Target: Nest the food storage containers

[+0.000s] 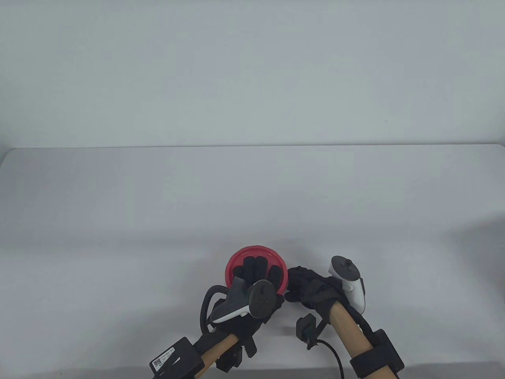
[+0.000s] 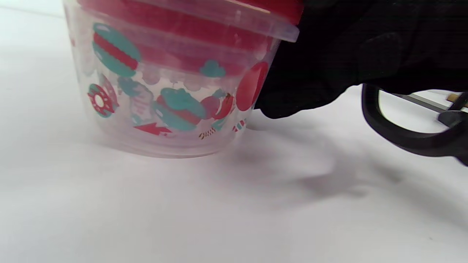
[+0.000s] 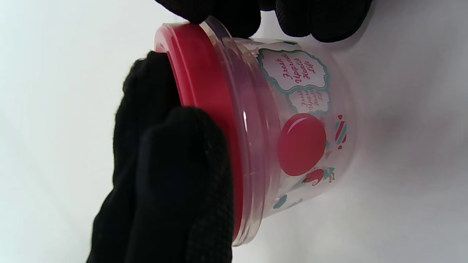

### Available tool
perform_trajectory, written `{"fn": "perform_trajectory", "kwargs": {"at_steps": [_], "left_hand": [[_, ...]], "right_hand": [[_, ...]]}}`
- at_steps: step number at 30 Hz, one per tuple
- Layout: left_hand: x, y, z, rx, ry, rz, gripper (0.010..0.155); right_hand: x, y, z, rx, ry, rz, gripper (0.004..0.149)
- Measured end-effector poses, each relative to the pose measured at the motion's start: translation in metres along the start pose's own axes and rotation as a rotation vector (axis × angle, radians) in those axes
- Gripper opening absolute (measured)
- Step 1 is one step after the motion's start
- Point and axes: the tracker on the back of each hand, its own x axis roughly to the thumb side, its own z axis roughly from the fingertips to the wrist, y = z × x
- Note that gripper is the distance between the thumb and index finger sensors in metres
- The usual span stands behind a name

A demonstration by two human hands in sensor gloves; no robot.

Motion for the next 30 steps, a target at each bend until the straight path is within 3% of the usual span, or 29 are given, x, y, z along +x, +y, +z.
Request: {"fn": "perform_trajectory", "kwargs": {"at_steps": [4,7,11,14,18,21,22,30], "left_hand": [[-0.006,0.009,0.008,-0.090,-0.118,-0.032,0.063],[-0.011,0.012,0.021,-0.074,-0.144,-0.045,0.060],[-0.008,0.017,0.025,-0.047,-0.090,0.000,0.055],[0.003,0.012,0.014,0.059,-0.036,0.086,0.065],[0.013,0.003,-0.002,0.056,0.047,0.030,0.077],[0.014,-0.009,-0.007,0.032,0.066,-0.017,0.075],[0.014,-0.009,-0.005,0.068,0.063,-0.059,0.071],[0.001,-0.002,0.003,-0.016,-0.107,-0.028,0.068]], "right_hand": [[-0.002,-0.001,-0.001,-0.013,-0.003,-0.039,0.040],[-0.002,-0.003,-0.002,-0.010,-0.001,-0.040,0.039],[-0.002,0.000,-0.002,0.014,0.001,-0.029,0.040],[-0.002,0.000,-0.002,0.013,0.001,-0.023,0.039],[-0.002,0.000,-0.001,0.019,0.002,-0.021,0.040],[-0.002,0.000,-0.001,0.017,0.002,-0.021,0.040],[-0.002,0.000,-0.001,0.021,0.002,-0.022,0.040],[-0.001,0.000,-0.002,0.023,0.005,-0.017,0.039]]}}
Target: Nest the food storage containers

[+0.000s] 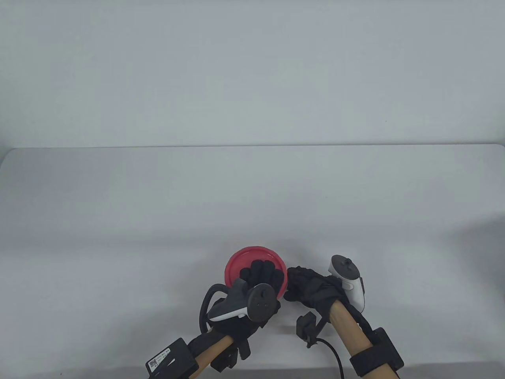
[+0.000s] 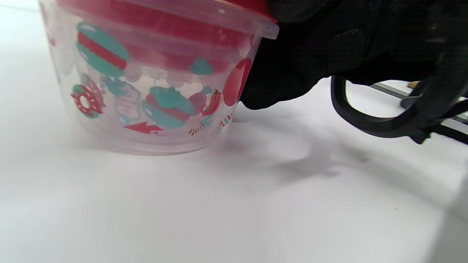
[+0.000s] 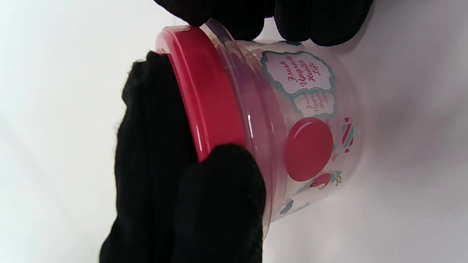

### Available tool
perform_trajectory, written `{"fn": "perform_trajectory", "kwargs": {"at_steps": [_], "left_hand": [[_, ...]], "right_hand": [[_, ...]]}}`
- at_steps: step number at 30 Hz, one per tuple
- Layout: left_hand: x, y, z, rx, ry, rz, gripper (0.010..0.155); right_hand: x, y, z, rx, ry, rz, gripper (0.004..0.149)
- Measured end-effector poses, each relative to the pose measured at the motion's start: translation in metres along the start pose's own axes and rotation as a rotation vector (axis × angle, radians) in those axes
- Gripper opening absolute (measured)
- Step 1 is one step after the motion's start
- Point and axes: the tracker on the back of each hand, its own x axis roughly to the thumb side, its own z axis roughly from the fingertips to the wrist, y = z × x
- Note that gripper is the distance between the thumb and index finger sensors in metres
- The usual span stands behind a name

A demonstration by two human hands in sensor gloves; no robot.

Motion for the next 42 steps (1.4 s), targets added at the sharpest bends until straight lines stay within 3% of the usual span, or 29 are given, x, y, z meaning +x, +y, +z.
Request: {"fn": "perform_trajectory", "kwargs": {"at_steps": [10,16,18,20,25,28,31,34,38,42], "left_hand": [[-0.009,0.005,0.004,-0.049,-0.089,0.025,0.065],[-0.013,0.010,0.008,-0.010,-0.043,0.016,0.067],[-0.020,0.019,0.014,0.075,-0.021,0.067,0.069],[-0.031,0.032,0.022,0.163,0.023,0.130,0.071],[-0.070,0.066,0.048,0.348,0.233,0.119,0.075],[-0.098,0.073,0.063,0.391,0.360,0.198,0.075],[-0.127,0.062,0.071,0.416,0.453,0.318,0.075],[-0.151,0.042,0.072,0.390,0.556,0.368,0.075],[-0.171,0.024,0.071,0.288,0.664,0.342,0.072],[-0.174,0.020,0.072,0.320,0.634,0.419,0.071]], "right_hand": [[-0.001,0.000,0.001,-0.018,-0.001,-0.001,0.039],[0.000,-0.004,0.001,0.034,0.013,0.036,0.041],[0.006,-0.007,0.005,-0.048,-0.027,0.120,0.044],[0.018,-0.014,0.012,-0.198,-0.095,0.281,0.048],[0.052,-0.037,0.037,-0.492,-0.289,0.665,0.053],[0.063,-0.047,0.049,-0.621,-0.381,0.844,0.055],[0.067,-0.053,0.052,-0.702,-0.429,1.059,0.057],[0.065,-0.052,0.049,-0.714,-0.425,1.208,0.060],[0.059,-0.049,0.042,-0.646,-0.379,1.255,0.061],[0.057,-0.048,0.039,-0.636,-0.363,1.272,0.062]]}}
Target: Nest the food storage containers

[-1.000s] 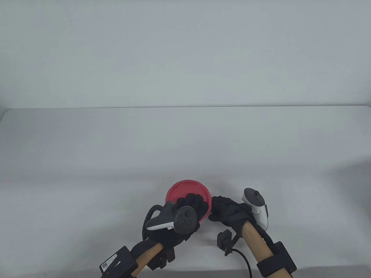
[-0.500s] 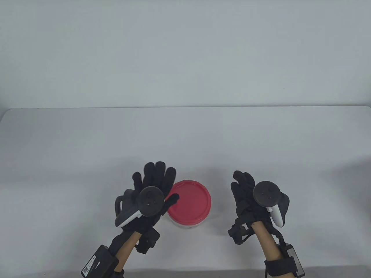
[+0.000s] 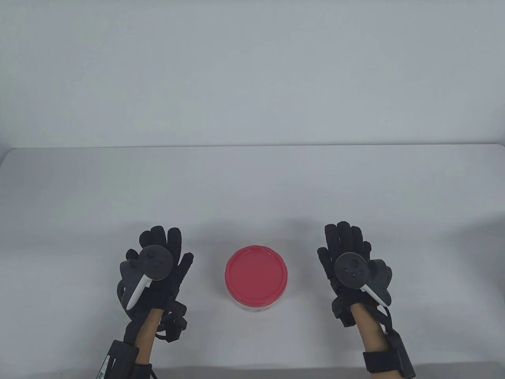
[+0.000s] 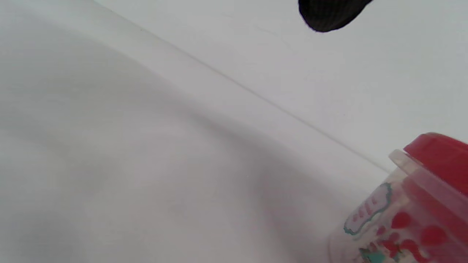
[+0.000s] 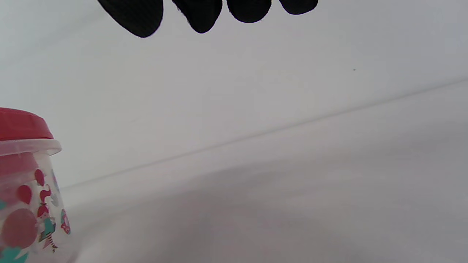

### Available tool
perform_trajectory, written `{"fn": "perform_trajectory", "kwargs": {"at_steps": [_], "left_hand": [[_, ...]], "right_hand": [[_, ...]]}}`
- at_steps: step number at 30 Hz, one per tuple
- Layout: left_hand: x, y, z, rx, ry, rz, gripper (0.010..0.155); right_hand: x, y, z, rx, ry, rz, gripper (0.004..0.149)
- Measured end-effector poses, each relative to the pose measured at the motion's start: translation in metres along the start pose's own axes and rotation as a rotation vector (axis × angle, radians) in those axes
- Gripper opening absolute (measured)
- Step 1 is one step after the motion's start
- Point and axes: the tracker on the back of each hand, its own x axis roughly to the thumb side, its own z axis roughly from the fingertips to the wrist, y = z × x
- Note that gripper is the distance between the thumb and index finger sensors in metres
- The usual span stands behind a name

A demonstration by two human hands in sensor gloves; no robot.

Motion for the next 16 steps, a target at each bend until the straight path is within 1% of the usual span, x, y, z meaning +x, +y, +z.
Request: {"fn": "perform_trajectory", "kwargs": {"at_steps": [8,16], "left_hand": [[0.0036,-0.0068,0.0021,-0.013,-0.029,-0.045,0.071],[0.0047,-0.0076,0.0026,-0.025,-0.026,-0.049,0.071]], "right_hand": [[-0.0005,0.0032,-0.0002,0.029,0.014,-0.018,0.062],[0.0001,0.0031,-0.0001,0.033,0.016,-0.019,0.062]]}}
